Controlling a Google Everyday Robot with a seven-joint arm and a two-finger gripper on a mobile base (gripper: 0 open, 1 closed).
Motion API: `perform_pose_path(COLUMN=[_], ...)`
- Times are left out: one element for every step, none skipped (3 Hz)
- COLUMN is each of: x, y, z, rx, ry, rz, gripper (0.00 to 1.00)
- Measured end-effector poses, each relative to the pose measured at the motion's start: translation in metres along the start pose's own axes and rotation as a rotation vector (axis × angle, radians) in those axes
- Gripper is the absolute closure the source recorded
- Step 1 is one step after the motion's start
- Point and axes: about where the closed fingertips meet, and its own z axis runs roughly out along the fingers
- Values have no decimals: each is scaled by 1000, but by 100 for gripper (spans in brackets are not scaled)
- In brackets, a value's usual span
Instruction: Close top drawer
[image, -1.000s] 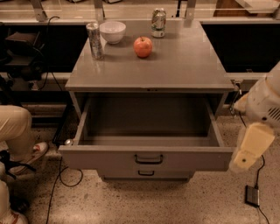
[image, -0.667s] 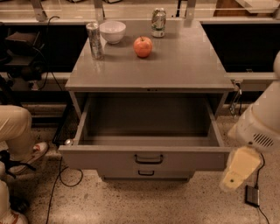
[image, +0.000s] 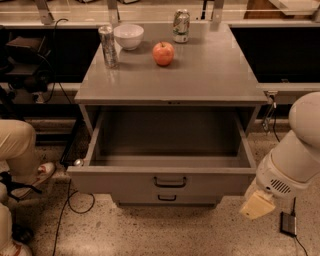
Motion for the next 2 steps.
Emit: perform_pose_path(x=[0, 1], y=[1, -3], z=[-1, 12], rx=[1, 2], ry=[1, -17], rz=[0, 22], gripper=[80, 99])
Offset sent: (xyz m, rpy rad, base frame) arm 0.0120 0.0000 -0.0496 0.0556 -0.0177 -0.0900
